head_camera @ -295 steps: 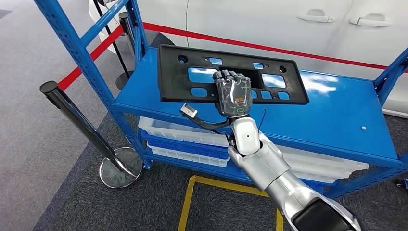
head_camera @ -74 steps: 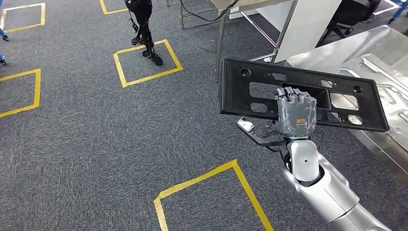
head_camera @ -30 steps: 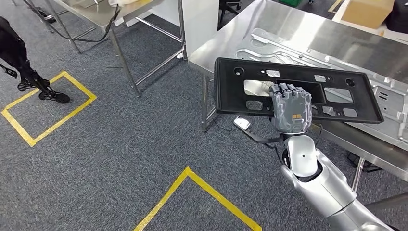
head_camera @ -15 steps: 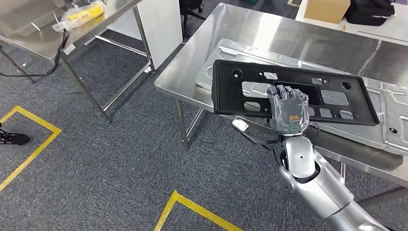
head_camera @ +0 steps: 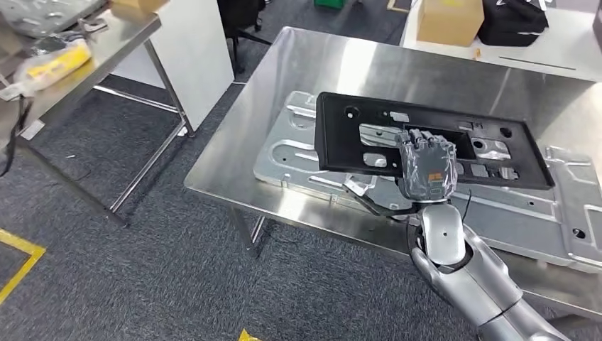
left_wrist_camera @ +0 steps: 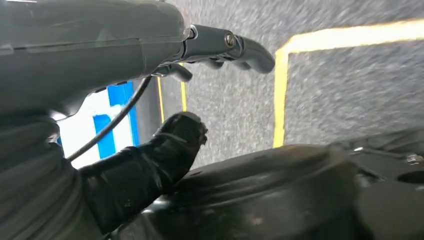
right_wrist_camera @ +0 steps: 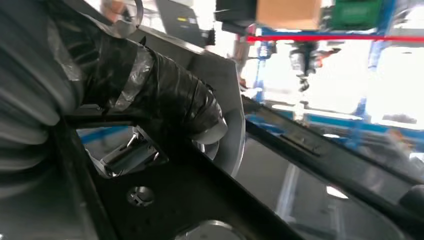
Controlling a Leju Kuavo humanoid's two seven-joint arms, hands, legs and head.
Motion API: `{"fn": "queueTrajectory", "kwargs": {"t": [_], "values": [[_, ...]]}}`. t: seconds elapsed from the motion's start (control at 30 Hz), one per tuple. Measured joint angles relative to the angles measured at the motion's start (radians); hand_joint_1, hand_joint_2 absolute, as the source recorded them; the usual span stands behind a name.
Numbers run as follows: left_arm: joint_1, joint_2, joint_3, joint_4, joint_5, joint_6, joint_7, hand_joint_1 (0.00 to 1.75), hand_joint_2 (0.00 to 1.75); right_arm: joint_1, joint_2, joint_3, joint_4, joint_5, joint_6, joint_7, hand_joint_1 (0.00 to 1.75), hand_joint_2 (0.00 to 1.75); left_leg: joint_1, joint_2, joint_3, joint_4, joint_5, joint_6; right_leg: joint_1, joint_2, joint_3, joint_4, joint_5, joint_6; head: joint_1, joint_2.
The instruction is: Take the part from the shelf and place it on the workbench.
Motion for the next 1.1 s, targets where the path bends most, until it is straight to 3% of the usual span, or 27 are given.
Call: {"fn": "queueTrajectory", "kwargs": {"t": [0.03,0.07,0.13,0.17,0.2,0.23,0.27,0.33,0.37,0.4,0.47,0.6,0.77,0.9,1.0,1.1], "values": [[-0.003,0.0,0.0,0.0,0.001,0.002,-0.005,0.0,1.75,-0.002,0.0,-0.001,0.001,-0.001,0.007,-0.004,1.75,1.75,0.004,-0.015,-0.047,0.077,0.014,-0.008,-0.004,0.009,0.02,-0.009,-0.011,-0.004,-0.001,0.0],[-0.005,0.001,0.0,0.0,0.003,0.003,-0.011,0.0,1.75,0.001,0.0,-0.002,0.004,-0.001,0.016,-0.013,1.75,1.75,0.008,-0.029,-0.102,0.15,0.009,-0.016,-0.006,0.017,0.044,-0.018,-0.025,-0.006,-0.002,0.0],[-0.006,0.002,0.0,0.0,0.006,0.005,-0.018,0.0,1.75,0.012,0.002,-0.004,0.013,-0.001,0.036,-0.036,1.75,1.75,0.013,-0.038,-0.187,0.226,-0.066,-0.027,-0.011,0.03,0.091,-0.031,-0.054,-0.005,-0.002,0.0],[-0.006,0.003,0.0,0.0,0.006,0.005,-0.02,0.0,1.75,0.017,0.005,-0.007,0.019,0.0,0.045,-0.044,1.75,1.75,0.013,-0.039,-0.218,0.225,-0.108,-0.027,-0.014,0.038,0.113,-0.033,-0.069,-0.003,-0.002,0.0],[-0.007,0.004,0.0,0.0,0.006,0.005,-0.022,0.0,1.75,0.02,0.008,-0.012,0.025,0.0,0.053,-0.048,1.75,1.75,0.012,-0.039,-0.242,0.205,-0.128,-0.024,-0.016,0.045,0.132,-0.034,-0.083,-0.001,-0.002,0.0],[-0.007,0.005,0.0,0.0,0.006,0.005,-0.022,0.0,1.75,0.022,0.011,-0.018,0.032,0.0,0.059,-0.051,1.75,1.75,0.011,-0.039,-0.259,0.165,-0.111,-0.019,-0.018,0.052,0.15,-0.034,-0.098,0.002,-0.003,0.0],[-0.007,0.006,0.0,0.0,0.006,0.004,-0.023,0.0,1.75,0.022,0.015,-0.025,0.04,0.0,0.065,-0.053,1.75,1.75,0.008,-0.04,-0.27,0.108,-0.054,-0.011,-0.018,0.057,0.166,-0.034,-0.112,0.005,-0.003,0.0],[-0.003,0.008,0.0,0.0,0.006,0.002,-0.025,0.0,1.75,0.024,0.021,-0.037,0.064,0.0,0.083,-0.055,1.75,1.75,0.001,-0.047,-0.282,0.008,0.106,0.009,-0.019,0.065,0.187,-0.034,-0.135,0.014,-0.002,0.0],[-0.002,0.008,0.0,0.0,0.006,0.001,-0.027,0.0,1.75,0.026,0.024,-0.044,0.079,-0.003,0.095,-0.057,1.75,1.75,-0.002,-0.05,-0.282,-0.017,0.16,0.017,-0.02,0.067,0.19,-0.035,-0.142,0.02,-0.002,0.0],[-0.001,0.008,0.0,0.0,0.006,-0.001,-0.028,0.0,1.75,0.028,0.027,-0.05,0.092,-0.005,0.105,-0.058,1.75,1.75,-0.004,-0.053,-0.283,-0.025,0.185,0.021,-0.02,0.069,0.192,-0.035,-0.148,0.026,-0.002,0.0],[-0.001,0.006,0.0,0.0,0.005,-0.003,-0.028,0.0,1.75,0.03,0.031,-0.065,0.112,-0.01,0.115,-0.062,1.75,1.75,-0.007,-0.054,-0.281,-0.024,0.187,0.021,-0.02,0.068,0.189,-0.036,-0.152,0.033,-0.002,0.0],[0.0,0.002,0.0,0.0,0.005,-0.004,-0.028,0.0,1.75,0.035,0.035,-0.082,0.145,-0.011,0.118,-0.066,1.75,1.75,-0.003,-0.058,-0.286,-0.019,0.187,0.019,-0.016,0.063,0.192,-0.04,-0.149,0.036,-0.002,0.0],[0.004,0.002,0.0,0.0,0.005,-0.003,-0.028,0.0,1.75,0.056,0.04,-0.087,0.182,-0.019,0.132,-0.068,1.75,1.75,0.006,-0.067,-0.255,-0.026,0.156,0.023,-0.008,0.059,0.221,-0.043,-0.153,0.039,-0.002,0.0],[-0.001,0.002,0.001,0.0,0.002,-0.003,-0.028,0.0,1.75,0.042,0.054,-0.103,0.215,-0.052,0.152,-0.078,1.75,1.75,0.001,-0.065,-0.259,-0.019,0.155,0.026,-0.012,0.056,0.229,-0.059,-0.171,0.046,-0.002,0.0],[-0.003,0.002,0.001,0.0,-0.001,-0.007,-0.029,0.0,1.75,0.029,0.073,-0.11,0.268,-0.108,0.172,-0.102,1.75,1.75,0.001,-0.065,-0.256,-0.018,0.158,0.029,-0.012,0.055,0.231,-0.057,-0.169,0.05,-0.002,0.0],[-0.004,0.002,0.001,0.0,0.001,-0.014,-0.033,0.0,1.75,0.015,0.098,-0.111,0.34,-0.155,0.185,-0.123,0.44,0.44,0.001,-0.066,-0.253,-0.018,0.16,0.031,-0.012,0.054,0.233,-0.056,-0.168,0.051,-0.002,0.0]]}}
